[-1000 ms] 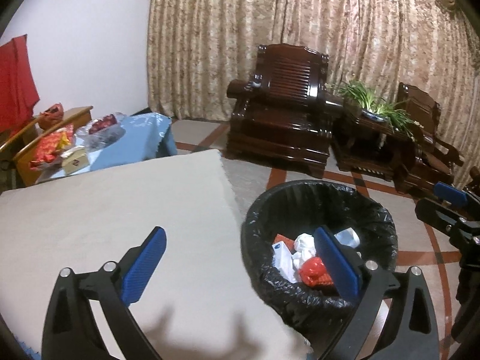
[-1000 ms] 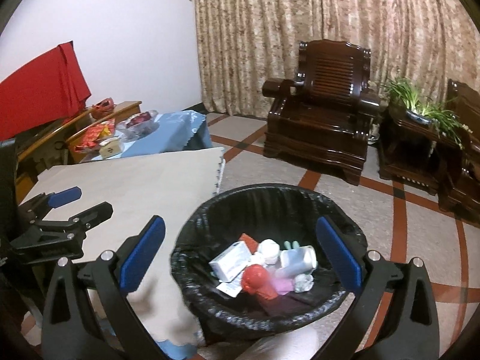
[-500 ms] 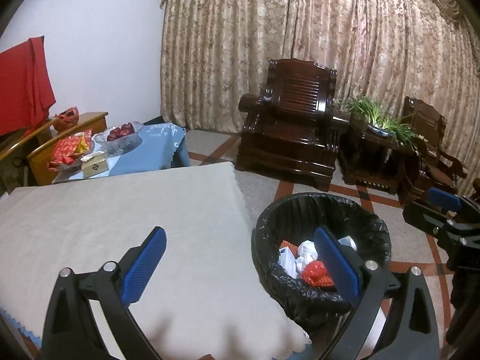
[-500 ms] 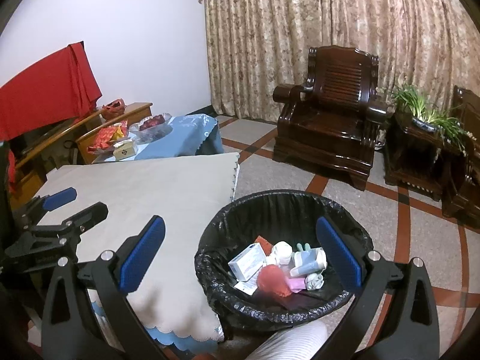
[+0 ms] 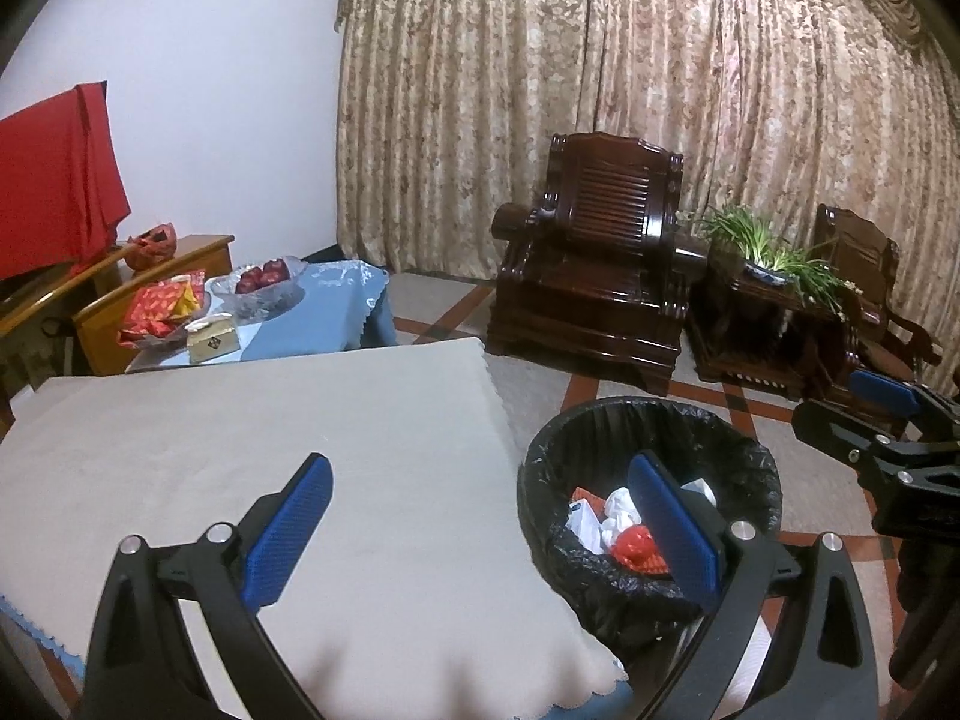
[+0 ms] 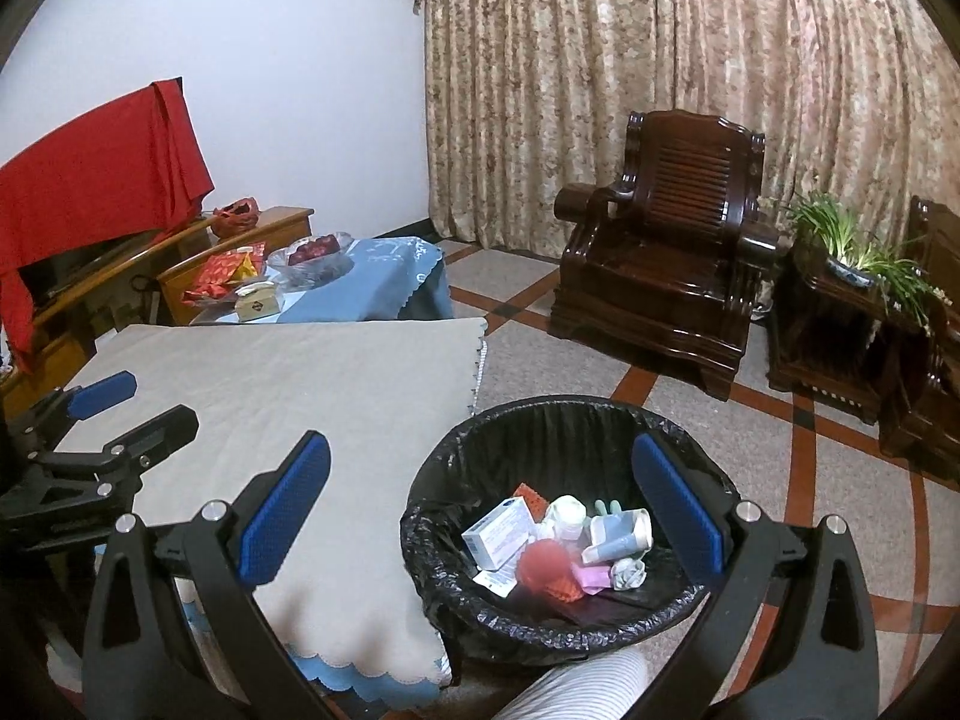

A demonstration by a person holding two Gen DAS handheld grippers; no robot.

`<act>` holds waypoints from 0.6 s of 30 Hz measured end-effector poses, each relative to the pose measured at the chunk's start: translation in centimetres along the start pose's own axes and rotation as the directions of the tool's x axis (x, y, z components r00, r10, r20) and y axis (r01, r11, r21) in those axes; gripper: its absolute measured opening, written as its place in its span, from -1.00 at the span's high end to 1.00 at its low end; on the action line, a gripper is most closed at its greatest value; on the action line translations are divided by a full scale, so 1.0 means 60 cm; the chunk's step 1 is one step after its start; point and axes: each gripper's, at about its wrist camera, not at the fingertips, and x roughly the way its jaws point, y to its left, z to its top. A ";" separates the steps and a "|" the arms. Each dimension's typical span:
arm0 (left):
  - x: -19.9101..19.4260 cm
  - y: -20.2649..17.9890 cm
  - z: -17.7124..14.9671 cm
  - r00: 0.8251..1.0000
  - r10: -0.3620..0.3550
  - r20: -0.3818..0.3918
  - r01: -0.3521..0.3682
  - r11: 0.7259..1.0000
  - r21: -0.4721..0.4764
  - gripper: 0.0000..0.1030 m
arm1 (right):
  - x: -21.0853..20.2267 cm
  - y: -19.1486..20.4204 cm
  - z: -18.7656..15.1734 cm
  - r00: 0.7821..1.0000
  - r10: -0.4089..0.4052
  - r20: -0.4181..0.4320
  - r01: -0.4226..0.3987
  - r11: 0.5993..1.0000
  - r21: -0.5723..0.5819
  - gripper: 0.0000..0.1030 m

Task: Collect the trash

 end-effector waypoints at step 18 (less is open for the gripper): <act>-0.009 0.003 0.006 1.000 0.001 0.011 -0.001 1.000 0.004 -0.88 | 0.000 0.013 0.007 1.000 0.006 0.008 -0.006 1.000 -0.017 -0.90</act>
